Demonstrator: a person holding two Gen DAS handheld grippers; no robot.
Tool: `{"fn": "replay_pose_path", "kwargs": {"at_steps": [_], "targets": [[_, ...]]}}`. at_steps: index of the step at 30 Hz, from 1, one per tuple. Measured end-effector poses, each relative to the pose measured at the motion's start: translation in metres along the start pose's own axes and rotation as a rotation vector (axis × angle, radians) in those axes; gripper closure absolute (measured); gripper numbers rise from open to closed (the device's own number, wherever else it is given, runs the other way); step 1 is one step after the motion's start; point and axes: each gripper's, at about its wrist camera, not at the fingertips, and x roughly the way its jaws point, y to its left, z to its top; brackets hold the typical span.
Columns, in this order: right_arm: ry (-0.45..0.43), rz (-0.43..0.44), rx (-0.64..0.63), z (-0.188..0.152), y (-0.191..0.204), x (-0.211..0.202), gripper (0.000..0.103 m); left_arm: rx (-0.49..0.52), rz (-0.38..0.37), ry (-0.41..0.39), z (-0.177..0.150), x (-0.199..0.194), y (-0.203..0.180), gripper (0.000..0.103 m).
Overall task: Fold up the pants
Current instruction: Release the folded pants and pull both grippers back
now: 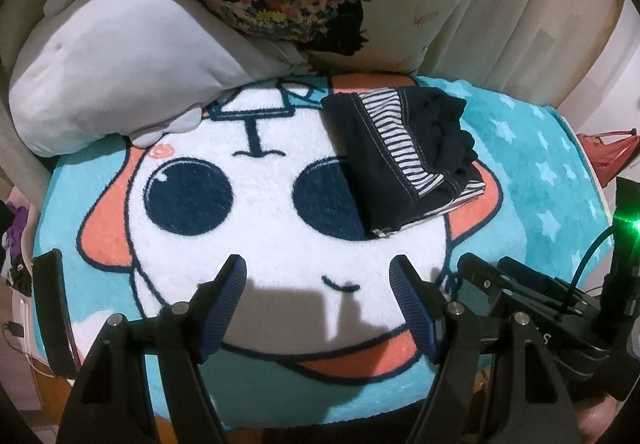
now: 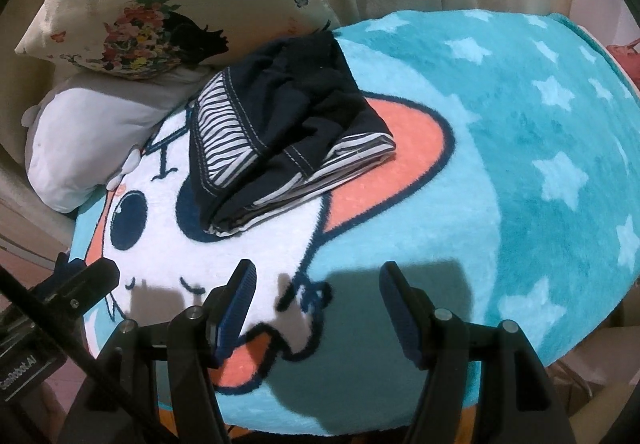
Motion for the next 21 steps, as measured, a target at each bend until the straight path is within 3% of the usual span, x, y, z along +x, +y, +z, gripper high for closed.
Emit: {"fn": "replay_pose_path", "kwargs": {"at_steps": [21], "targets": [[0.068, 0.029, -0.027, 0.04, -0.058, 0.018, 0.033, -0.074, 0.018, 0.104, 0.017, 0.041, -0.047, 0.03]]}}
